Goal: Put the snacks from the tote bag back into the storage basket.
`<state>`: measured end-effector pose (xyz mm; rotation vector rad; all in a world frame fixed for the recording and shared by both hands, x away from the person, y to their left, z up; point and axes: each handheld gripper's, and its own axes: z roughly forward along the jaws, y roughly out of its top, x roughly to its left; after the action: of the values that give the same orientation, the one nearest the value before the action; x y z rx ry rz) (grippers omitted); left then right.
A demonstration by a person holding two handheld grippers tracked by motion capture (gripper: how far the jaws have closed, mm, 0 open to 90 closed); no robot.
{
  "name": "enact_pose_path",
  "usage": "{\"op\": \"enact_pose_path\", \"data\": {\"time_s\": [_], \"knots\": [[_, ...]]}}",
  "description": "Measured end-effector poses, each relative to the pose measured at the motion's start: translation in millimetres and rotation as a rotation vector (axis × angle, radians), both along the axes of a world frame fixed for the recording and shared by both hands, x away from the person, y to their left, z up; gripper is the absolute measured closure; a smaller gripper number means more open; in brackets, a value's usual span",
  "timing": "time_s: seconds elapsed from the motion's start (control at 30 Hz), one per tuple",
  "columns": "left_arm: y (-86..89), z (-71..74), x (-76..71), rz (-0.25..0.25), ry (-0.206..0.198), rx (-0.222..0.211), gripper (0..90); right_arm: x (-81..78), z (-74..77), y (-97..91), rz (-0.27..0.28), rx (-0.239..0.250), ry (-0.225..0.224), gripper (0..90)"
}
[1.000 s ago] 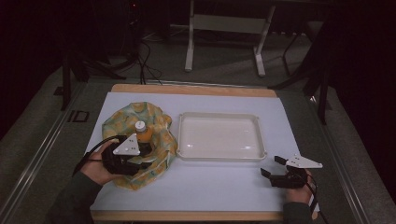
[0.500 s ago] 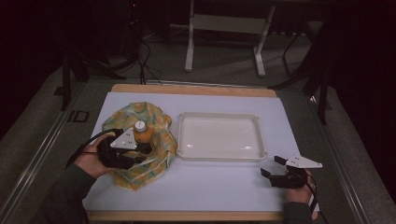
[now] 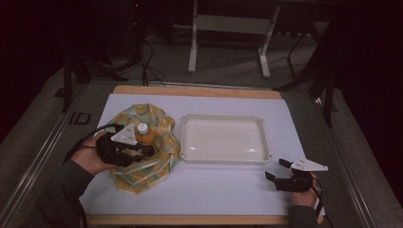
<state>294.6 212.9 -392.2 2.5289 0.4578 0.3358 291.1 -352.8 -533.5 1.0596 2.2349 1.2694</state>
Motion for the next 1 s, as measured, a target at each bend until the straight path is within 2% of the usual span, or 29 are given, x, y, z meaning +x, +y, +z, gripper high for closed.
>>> {"op": "enact_pose_path", "data": {"time_s": [0.3, 0.4, 0.6, 0.83, 1.0], "knots": [[2.8, 5.7, 6.6, 0.009, 0.002, 0.013, 63.2, -0.1, 0.1, -0.1, 0.001, 0.001, 0.000, 15.1], [5.2, 9.8, 10.0, 0.014, 0.004, 0.007, 60.5, -0.2, 0.1, 0.1, 0.000, 0.002, 0.000, 15.1], [6.7, 16.1, 17.1, 0.035, 0.003, 0.030, 57.0, -0.3, 0.1, 0.0, 0.002, 0.001, -0.002, 15.1], [9.5, 22.3, 23.3, 0.051, -0.003, 0.029, 52.8, -0.2, 0.1, 0.0, 0.003, 0.001, -0.003, 15.1], [11.5, 26.6, 28.8, 0.087, -0.015, 0.025, 48.2, -0.1, 0.1, -0.2, 0.009, -0.002, -0.004, 15.0]]}}
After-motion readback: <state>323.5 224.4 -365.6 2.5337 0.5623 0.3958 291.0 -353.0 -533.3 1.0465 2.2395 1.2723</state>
